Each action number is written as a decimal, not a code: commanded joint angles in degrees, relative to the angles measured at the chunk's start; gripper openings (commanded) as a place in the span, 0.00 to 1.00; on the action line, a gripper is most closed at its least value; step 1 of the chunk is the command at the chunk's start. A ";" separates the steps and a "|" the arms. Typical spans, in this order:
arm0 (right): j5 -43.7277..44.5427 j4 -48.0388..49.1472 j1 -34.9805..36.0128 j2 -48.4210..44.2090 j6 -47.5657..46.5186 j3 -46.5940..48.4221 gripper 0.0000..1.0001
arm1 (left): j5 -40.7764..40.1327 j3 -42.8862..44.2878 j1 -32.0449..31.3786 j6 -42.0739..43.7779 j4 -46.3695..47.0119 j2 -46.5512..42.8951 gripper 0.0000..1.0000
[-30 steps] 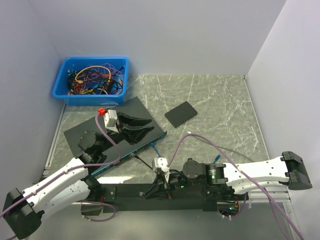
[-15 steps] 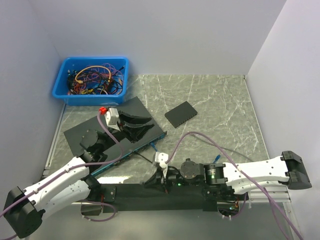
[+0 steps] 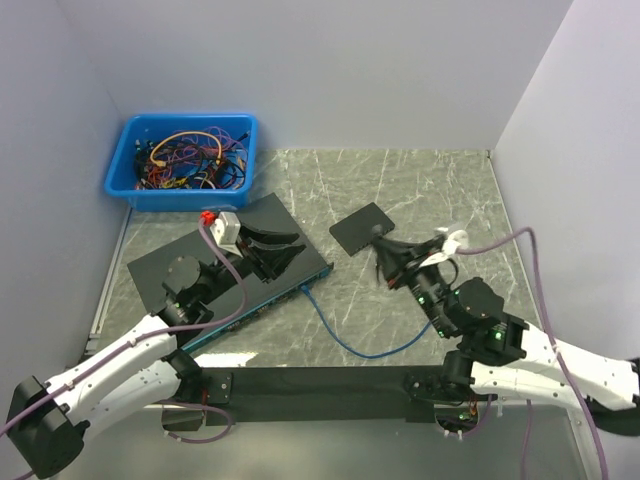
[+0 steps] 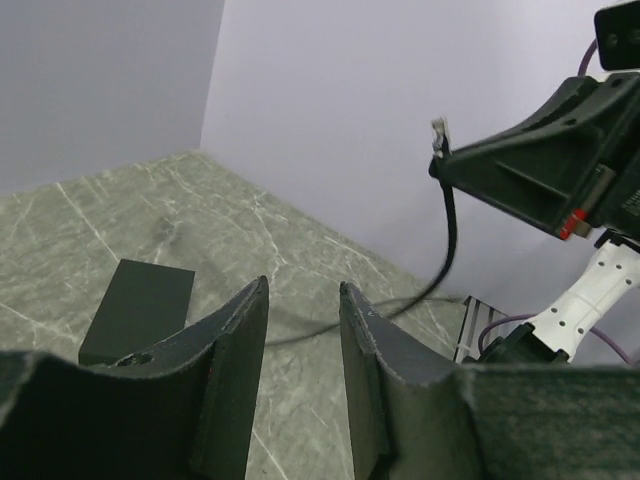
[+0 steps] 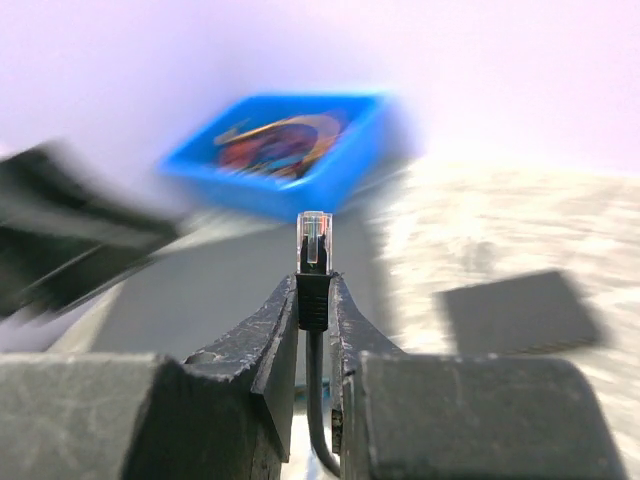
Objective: Insert the plug into the switch port
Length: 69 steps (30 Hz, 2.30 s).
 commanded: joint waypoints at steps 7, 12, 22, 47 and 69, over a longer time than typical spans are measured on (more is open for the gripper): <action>16.91 3.93 -5.70 -7.43 -10.29 0.70 0.00 | -1.31 2.31 0.30 -1.42 1.36 0.25 0.41; 12.99 -2.56 -15.00 6.70 -1.80 1.93 0.00 | -2.36 2.58 0.39 -2.30 4.17 4.72 0.41; -21.48 4.46 -42.35 36.57 19.67 -0.44 0.00 | 2.90 8.98 8.73 -9.05 9.35 22.29 0.42; -32.38 -27.70 -62.48 82.74 26.45 44.55 0.00 | 12.31 27.89 13.84 -13.90 11.03 56.24 0.38; -36.96 -27.71 -55.63 83.28 22.22 45.79 0.00 | -2.18 66.28 14.02 -7.22 -34.66 81.02 0.45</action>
